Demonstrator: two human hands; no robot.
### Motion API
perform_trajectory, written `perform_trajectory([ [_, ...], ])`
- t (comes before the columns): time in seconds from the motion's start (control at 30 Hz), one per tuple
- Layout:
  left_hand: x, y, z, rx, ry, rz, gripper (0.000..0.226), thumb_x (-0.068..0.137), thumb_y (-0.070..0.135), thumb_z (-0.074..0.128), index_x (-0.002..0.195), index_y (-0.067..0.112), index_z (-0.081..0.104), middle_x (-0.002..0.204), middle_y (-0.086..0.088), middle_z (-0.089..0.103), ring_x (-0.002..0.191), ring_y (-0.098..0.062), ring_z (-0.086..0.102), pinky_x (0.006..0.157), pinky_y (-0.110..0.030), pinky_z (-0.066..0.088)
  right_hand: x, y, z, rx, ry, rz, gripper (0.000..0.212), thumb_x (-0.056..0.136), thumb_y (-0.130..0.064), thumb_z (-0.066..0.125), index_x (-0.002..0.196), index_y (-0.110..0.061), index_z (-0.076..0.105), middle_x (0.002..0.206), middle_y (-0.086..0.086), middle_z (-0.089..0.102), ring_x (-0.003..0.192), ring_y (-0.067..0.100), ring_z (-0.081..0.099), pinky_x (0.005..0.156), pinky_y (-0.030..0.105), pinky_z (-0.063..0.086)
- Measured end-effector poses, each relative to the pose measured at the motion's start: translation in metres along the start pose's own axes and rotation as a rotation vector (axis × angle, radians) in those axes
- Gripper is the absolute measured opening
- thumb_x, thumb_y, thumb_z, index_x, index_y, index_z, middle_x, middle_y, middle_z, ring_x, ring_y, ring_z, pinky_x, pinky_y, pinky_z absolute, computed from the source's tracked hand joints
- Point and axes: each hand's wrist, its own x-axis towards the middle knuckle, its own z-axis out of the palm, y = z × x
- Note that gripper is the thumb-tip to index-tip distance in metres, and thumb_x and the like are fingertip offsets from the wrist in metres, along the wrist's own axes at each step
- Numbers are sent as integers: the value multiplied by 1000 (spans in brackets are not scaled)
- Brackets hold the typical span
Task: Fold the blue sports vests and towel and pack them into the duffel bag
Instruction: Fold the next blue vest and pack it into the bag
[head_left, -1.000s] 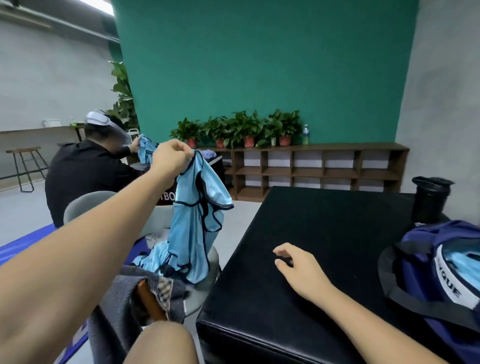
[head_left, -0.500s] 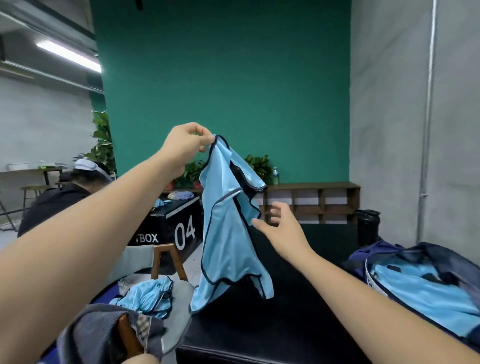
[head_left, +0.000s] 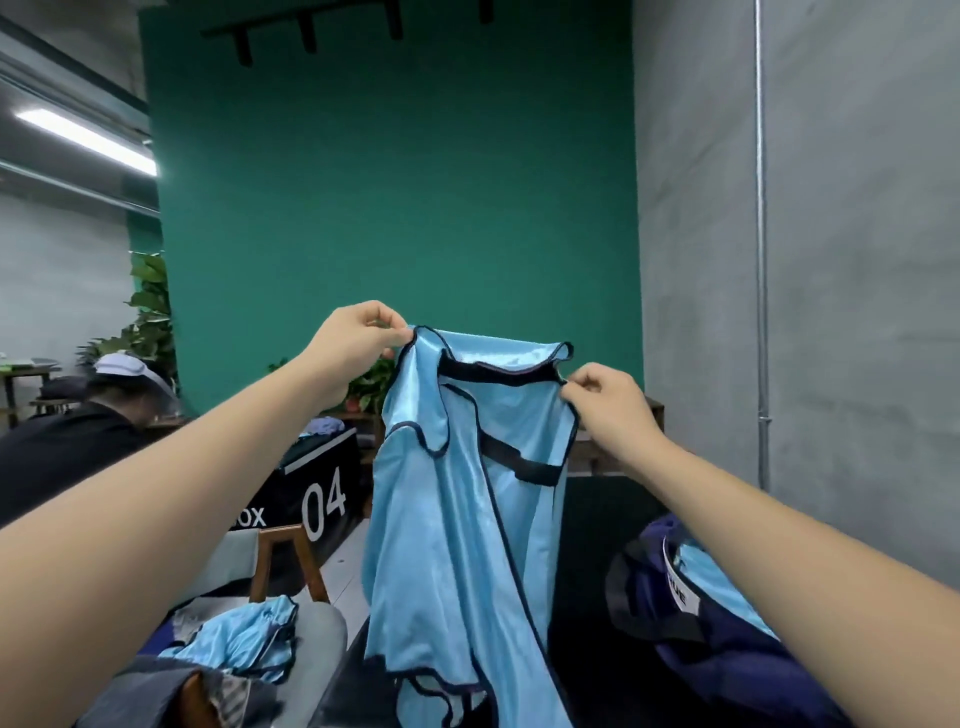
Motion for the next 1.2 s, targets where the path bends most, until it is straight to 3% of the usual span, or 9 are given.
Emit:
perform_trajectory([
  [0.13,-5,-9,9,43,5,-22,12,96,19,78,97,7,73,83,3,72,71,-13,60,67,-26,47,10,-22,-27,-46,32,-77,14,91,-25,67,78,-24,71,79,-8,72,78,16,67,75,36,55],
  [0.23,-11,-14,19,58,-23,-41,11,94,18,79,93,9,74,75,6,72,73,-16,62,71,-30,52,14,-40,-37,-90,37,-140,15,91,-23,66,77,-22,70,73,-7,70,69,12,59,68,32,51],
  [0.33,-22,-10,32,107,-38,10,8,92,20,78,91,14,74,83,4,77,77,-14,66,72,-28,48,15,-55,-40,-151,32,-173,15,93,-23,65,79,-20,70,75,-4,71,68,10,58,62,28,47],
  [0.5,-48,18,57,50,-213,83,20,96,43,75,104,25,73,101,8,79,88,-9,75,79,-29,51,9,-68,-32,-239,-40,-210,14,92,-23,66,80,-20,72,81,-10,72,77,6,63,65,23,45],
  [0.67,-65,33,82,119,-336,138,40,83,64,81,109,36,71,101,12,79,97,-6,74,88,-32,57,5,-77,-21,-267,-82,-216,12,91,-24,67,80,-23,72,82,-9,72,79,7,65,65,25,46],
  [0.83,-68,24,95,304,-317,208,15,89,41,73,94,27,74,91,7,78,91,-17,73,88,-46,61,4,-85,-21,-288,-114,-252,12,93,-24,67,81,-22,70,78,-9,69,73,8,59,62,27,43],
  [0.97,-59,15,79,373,-194,200,10,92,25,68,84,23,72,84,4,77,85,-20,73,69,-30,55,11,-81,-34,-350,-119,-282,12,92,-29,73,82,-24,69,67,-8,59,63,11,52,59,30,39],
  [1.07,-48,6,59,382,-139,195,15,97,22,69,84,27,74,76,12,74,60,0,63,54,-19,45,14,-75,-47,-388,-170,-285,14,90,-31,80,82,-24,71,60,-9,56,57,8,49,57,28,36],
  [1.2,-34,6,35,360,-78,202,11,98,24,72,92,29,80,85,11,79,84,-9,72,73,-28,54,12,-69,-53,-482,-287,-325,16,91,-34,81,84,-26,70,63,-8,60,56,9,48,57,29,39],
])
